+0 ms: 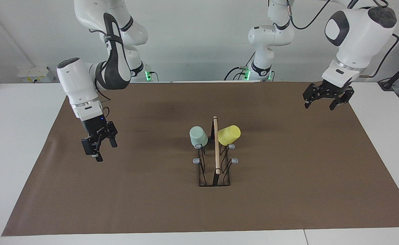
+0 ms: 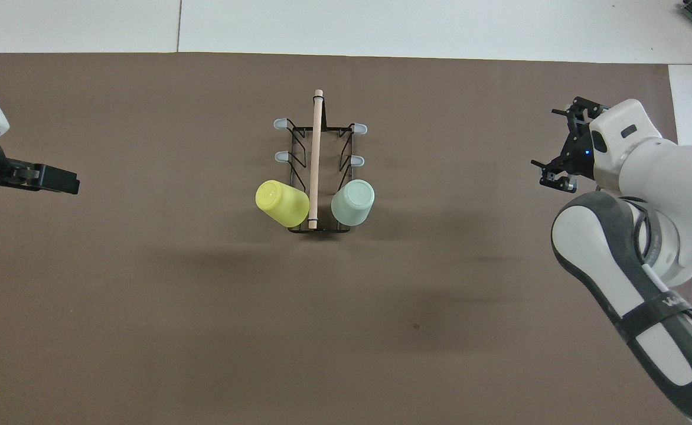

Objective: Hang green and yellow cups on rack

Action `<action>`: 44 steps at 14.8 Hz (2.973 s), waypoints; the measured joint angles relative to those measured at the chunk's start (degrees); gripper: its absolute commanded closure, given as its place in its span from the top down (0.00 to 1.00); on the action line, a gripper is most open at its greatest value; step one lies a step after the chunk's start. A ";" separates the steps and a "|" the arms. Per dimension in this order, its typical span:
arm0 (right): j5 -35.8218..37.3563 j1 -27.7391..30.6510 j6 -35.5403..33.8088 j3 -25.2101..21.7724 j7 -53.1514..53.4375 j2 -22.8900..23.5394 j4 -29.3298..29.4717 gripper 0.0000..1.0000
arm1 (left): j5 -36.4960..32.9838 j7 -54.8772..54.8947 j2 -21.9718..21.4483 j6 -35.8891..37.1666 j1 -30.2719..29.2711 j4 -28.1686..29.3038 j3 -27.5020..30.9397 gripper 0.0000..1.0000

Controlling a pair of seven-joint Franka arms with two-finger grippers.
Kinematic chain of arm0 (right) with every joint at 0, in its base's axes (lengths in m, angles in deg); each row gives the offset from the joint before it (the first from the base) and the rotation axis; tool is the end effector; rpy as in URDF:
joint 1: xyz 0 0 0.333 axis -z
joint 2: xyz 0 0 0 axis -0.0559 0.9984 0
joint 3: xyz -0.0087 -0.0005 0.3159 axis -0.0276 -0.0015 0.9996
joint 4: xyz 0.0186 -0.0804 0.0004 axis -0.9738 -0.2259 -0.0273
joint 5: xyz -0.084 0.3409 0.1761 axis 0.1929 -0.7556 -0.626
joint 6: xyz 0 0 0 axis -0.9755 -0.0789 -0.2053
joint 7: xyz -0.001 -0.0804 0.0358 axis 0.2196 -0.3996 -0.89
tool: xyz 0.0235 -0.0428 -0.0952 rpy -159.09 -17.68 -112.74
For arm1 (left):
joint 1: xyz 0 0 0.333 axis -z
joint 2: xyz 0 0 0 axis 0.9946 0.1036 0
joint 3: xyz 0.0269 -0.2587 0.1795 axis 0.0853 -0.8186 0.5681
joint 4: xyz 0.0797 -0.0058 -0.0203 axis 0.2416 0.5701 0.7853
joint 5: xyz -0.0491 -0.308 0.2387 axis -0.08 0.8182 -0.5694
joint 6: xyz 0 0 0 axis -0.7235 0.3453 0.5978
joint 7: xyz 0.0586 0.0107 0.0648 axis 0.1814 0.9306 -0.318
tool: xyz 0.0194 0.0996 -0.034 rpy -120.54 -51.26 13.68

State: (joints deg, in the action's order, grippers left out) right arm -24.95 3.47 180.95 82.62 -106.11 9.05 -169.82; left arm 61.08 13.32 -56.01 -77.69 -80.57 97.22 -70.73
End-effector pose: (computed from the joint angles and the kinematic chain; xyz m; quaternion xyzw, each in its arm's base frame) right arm 0.6094 0.0157 0.4230 0.7544 0.6038 0.2312 0.1134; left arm 0.5635 -0.0168 0.5882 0.9954 -0.0909 0.0290 0.0028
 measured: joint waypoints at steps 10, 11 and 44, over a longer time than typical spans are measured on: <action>28.06 -6.37 -23.42 0.60 61.77 -2.69 7.56 1.00 | 0.42 0.00 0.07 10.49 -0.30 -7.09 0.35 1.00; 28.06 -6.95 -25.82 0.74 68.01 -3.81 7.83 1.00 | 0.48 0.00 0.07 10.62 -0.41 -7.09 0.45 1.00; 12.69 1.69 -65.44 -0.81 86.09 -8.55 24.32 1.00 | 0.62 -3.03 -0.05 11.42 -1.14 -6.37 0.54 1.00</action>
State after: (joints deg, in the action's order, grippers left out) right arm -12.26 5.16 115.51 81.81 -20.03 0.51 -145.50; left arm 61.71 10.30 -56.06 -66.27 -81.71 90.85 -70.19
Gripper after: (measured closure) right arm 0.000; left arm 0.000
